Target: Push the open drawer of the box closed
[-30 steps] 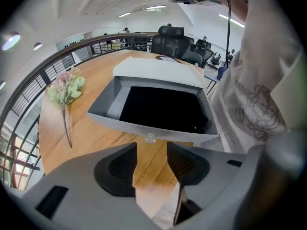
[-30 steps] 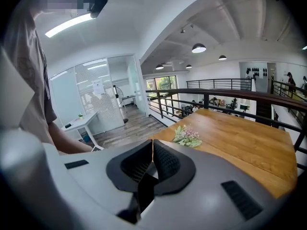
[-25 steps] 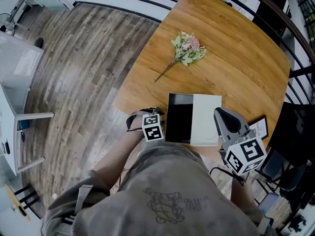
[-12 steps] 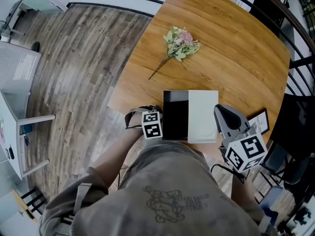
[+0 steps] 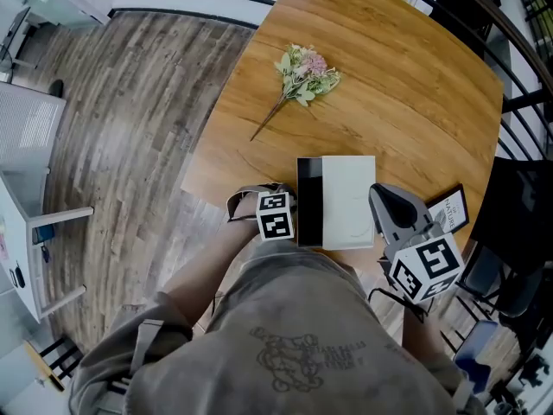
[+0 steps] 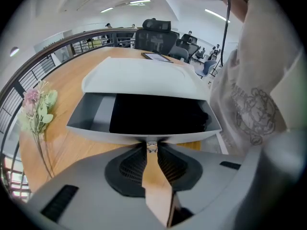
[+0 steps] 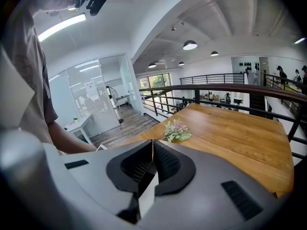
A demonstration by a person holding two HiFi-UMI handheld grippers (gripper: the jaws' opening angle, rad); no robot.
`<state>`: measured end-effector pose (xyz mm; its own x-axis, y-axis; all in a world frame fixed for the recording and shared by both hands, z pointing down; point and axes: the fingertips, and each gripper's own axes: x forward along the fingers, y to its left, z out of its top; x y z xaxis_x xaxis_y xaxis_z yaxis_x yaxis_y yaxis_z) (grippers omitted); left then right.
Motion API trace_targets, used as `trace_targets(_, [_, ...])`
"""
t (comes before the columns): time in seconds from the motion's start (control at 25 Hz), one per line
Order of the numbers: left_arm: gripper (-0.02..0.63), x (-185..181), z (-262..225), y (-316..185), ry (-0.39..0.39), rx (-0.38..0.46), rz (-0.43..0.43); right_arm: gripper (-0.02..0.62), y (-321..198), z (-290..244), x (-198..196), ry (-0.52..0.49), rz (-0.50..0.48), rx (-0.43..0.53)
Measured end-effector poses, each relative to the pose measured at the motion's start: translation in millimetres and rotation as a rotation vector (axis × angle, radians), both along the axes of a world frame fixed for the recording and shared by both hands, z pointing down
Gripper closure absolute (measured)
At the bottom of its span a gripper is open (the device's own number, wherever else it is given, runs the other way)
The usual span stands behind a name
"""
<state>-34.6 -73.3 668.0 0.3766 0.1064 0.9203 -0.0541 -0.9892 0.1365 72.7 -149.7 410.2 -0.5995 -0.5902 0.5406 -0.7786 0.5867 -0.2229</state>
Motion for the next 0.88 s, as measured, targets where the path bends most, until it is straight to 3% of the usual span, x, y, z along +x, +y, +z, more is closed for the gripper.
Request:
trace_targets(0.44, [0.526,60.3,1.7,-6.7,0.055,-0.032,0.012,0.561,16.1,2.5,37.1,0.008,0.082,-0.005])
trace_targets(0.6, [0.525,64.1,2.7,-8.4,0.037,-0.034,0.022,0.561,23.4,-0.4,54.1,0.002,0.123,0.002])
trace_targets(0.76, [0.521,62.9,0.1,-8.6,0.026,-0.045,-0.031,0.561,27.6,-4.4,66.8,-0.006,0.144,0.018])
trace_targets(0.88, [0.509,57.0,-11.9,-7.2,0.006,-0.014,-0.02,0.561,25.6,-12.7,68.6,-0.017,0.134,0.049])
